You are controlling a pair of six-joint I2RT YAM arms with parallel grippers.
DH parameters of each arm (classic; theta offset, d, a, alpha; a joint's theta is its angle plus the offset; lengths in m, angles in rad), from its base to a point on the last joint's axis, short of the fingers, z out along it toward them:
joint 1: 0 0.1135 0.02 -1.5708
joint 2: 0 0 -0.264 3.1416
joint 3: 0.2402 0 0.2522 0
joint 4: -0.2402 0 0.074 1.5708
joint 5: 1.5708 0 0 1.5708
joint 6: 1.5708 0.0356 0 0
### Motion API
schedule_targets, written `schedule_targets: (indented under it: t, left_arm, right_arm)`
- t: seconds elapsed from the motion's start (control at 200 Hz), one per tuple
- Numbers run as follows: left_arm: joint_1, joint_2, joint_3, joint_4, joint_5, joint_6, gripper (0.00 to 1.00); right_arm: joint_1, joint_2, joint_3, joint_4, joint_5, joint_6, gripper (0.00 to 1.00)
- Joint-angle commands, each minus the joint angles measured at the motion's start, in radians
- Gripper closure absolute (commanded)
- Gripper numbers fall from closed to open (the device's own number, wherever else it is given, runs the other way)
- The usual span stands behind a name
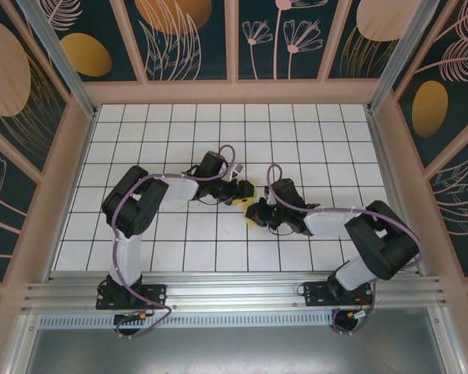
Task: Fold a paper plane with a square sheet of paper (pick it up from the middle)
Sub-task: Fold the wing for the fifth time at the center of the table.
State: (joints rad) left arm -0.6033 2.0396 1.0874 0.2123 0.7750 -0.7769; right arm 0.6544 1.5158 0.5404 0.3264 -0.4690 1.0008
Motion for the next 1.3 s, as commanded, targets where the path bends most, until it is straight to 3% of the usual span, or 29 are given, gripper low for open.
schedule_targets:
  t: [0.0,0.1,0.215,0.37,0.631,0.796,0.976,1.146,1.296]
  left_arm:
    - [-0.017,0.108,-0.017,-0.052,-0.113,0.062,0.39]
    - [-0.017,0.107,-0.014,-0.057,-0.111,0.063,0.39]
    - [-0.017,0.1,-0.013,-0.054,-0.111,0.062,0.39]
    - [-0.016,0.083,-0.006,-0.049,-0.103,0.072,0.39]
    - [-0.017,0.072,0.03,-0.034,-0.083,0.097,0.38]
    - [-0.016,-0.019,0.034,-0.025,-0.066,0.117,0.36]
    - [-0.017,-0.15,-0.026,-0.008,-0.133,0.105,0.34]
    - [-0.017,-0.191,-0.107,0.045,-0.186,0.057,0.39]
    - [-0.017,-0.164,-0.145,0.111,-0.164,0.018,0.5]
  right_arm:
    - [0.001,0.074,0.037,0.036,0.039,-0.002,0.93]
    - [-0.007,0.129,0.038,0.082,0.037,0.017,0.93]
    - [-0.014,0.175,0.025,0.018,0.087,0.008,0.95]
    - [-0.02,0.205,-0.046,0.026,0.06,0.014,1.0]
    - [-0.02,0.218,-0.123,0.038,0.003,-0.017,1.0]
    - [-0.023,0.228,-0.114,0.038,-0.027,-0.055,1.0]
    - [-0.027,0.25,-0.092,0.021,-0.053,-0.098,1.0]
    - [-0.04,0.252,-0.09,0.0,-0.061,-0.131,1.0]
    - [-0.047,0.252,-0.092,-0.001,-0.062,-0.138,1.0]
